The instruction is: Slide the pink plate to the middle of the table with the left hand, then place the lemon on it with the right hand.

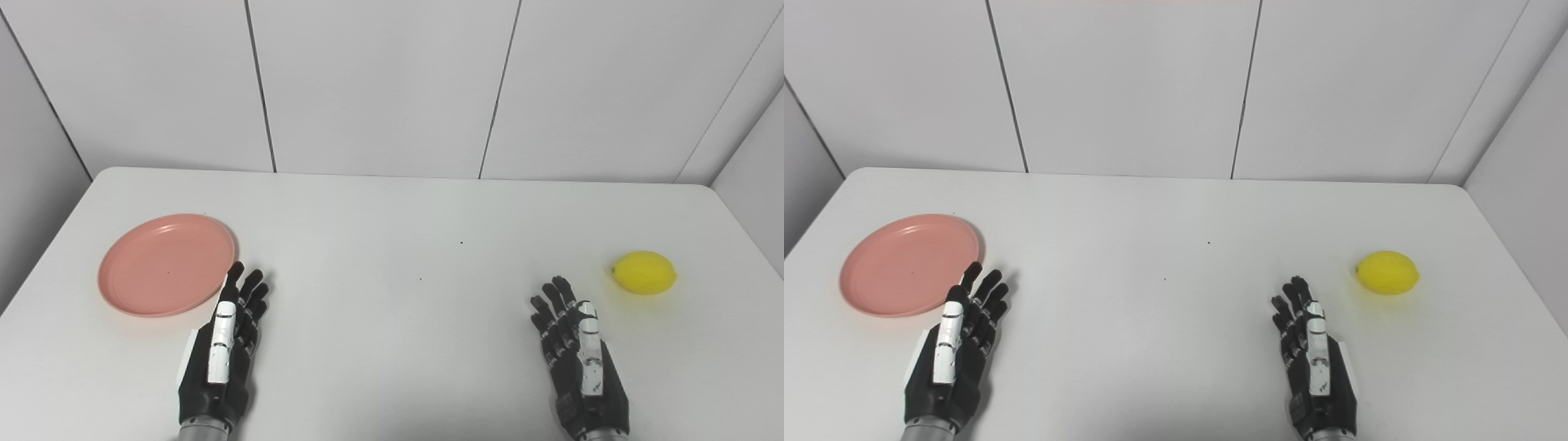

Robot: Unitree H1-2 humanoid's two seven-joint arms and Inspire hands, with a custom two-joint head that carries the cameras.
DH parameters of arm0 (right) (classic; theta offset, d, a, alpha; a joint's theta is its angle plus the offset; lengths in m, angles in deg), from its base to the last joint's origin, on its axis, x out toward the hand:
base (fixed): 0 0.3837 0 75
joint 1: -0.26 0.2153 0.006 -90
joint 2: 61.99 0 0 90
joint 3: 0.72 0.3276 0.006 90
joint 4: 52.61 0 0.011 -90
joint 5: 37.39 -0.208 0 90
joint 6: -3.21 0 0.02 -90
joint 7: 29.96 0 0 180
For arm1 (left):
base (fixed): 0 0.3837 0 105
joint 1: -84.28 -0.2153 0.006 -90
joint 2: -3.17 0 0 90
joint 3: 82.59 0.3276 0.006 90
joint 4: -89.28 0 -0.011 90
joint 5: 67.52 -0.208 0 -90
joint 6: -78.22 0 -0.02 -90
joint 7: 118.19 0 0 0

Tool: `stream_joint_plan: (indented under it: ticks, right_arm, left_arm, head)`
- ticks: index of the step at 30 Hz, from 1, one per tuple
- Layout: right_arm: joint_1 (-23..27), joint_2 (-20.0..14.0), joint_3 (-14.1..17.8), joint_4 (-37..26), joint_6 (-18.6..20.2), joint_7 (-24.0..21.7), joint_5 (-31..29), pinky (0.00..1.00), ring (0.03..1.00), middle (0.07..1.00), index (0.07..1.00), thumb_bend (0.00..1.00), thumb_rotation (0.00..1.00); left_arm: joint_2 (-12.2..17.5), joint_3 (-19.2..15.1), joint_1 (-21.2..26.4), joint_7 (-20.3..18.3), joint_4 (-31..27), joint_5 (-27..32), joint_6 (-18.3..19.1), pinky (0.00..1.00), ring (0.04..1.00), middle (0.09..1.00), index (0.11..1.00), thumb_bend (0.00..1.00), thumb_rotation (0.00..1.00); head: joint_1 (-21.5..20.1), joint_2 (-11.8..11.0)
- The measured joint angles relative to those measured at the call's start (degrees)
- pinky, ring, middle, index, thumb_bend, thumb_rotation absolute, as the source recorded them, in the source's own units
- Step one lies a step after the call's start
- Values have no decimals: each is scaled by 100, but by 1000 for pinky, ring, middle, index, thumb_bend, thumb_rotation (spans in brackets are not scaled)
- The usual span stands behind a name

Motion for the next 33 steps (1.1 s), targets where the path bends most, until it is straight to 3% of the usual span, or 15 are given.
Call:
stream_joint_plan:
  ticks: [24, 28, 33]
  right_arm:
    - [32, -67, -54, 40, -5, -66, 117, 1000, 952, 969, 953, 756, 929]
    - [42, -82, -47, 63, -8, -85, 113, 1000, 958, 974, 959, 752, 947]
    - [74, -208, 6, 173, -128, -264, 12, 1000, 965, 982, 969, 733, 949]
  left_arm:
    - [-1, 13, 0, 5, -3, -3, 46, 1000, 955, 945, 973, 526, 883]
    - [-6, 46, 1, 7, 3, -9, 45, 1000, 956, 946, 978, 508, 893]
    - [-27, 129, 6, 24, 98, -104, 34, 1000, 944, 936, 973, 513, 880]
  head:
    - [18, 0]
    - [185, -79]
    - [675, -289]
